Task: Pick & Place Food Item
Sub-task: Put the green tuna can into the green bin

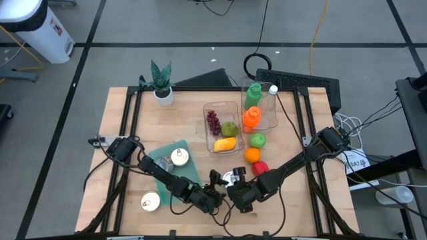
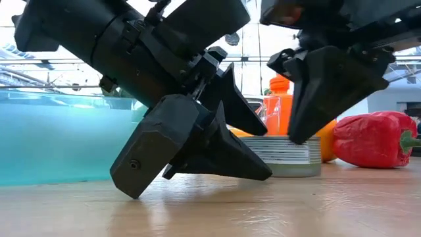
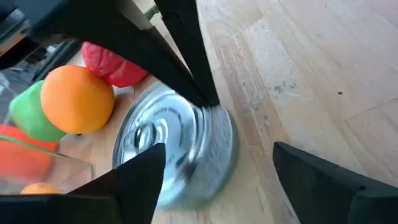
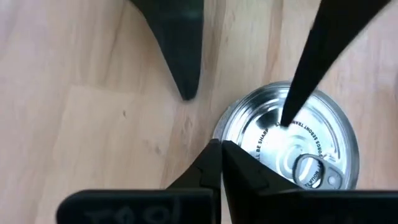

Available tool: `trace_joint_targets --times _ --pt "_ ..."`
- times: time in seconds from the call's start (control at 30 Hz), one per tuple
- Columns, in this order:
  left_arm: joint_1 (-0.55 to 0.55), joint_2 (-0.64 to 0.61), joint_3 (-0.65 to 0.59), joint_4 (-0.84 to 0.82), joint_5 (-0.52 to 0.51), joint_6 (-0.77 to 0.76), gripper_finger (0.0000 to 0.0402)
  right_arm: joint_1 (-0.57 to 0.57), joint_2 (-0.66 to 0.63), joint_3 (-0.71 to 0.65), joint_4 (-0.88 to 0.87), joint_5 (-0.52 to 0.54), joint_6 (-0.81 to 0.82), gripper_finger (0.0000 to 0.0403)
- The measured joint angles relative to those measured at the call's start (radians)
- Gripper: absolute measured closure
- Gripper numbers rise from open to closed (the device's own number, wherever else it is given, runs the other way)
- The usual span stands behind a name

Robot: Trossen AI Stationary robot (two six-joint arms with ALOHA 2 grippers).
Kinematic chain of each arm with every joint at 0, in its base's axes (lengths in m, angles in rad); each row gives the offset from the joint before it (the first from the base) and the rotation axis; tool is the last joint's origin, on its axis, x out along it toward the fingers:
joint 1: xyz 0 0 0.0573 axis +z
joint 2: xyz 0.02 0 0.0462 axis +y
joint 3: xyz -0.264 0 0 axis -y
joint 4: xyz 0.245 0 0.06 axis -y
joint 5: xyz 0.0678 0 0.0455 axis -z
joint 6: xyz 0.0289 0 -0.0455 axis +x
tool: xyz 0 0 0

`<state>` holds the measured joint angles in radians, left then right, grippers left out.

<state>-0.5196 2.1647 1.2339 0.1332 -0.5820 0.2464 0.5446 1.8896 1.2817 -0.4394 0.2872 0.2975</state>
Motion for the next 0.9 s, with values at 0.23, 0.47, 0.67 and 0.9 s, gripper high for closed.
trace_joint_targets --times 0.23,0.47,0.67,0.9 --pt "0.012 0.000 0.000 -0.002 -0.017 0.010 0.0059 -0.004 -0.024 0.000 0.015 0.010 -0.006 0.0403" --pt "0.045 0.009 0.001 -0.003 -0.013 0.034 0.0078 -0.014 -0.025 0.012 0.059 0.017 -0.005 0.0403" --pt "0.073 0.032 0.001 -0.004 -0.023 0.000 0.0115 -0.017 -0.031 0.079 0.059 -0.004 -0.024 0.0402" --pt "0.084 0.033 -0.001 -0.006 -0.072 -0.037 0.0237 -0.015 -0.031 0.086 0.067 -0.007 -0.015 0.0402"
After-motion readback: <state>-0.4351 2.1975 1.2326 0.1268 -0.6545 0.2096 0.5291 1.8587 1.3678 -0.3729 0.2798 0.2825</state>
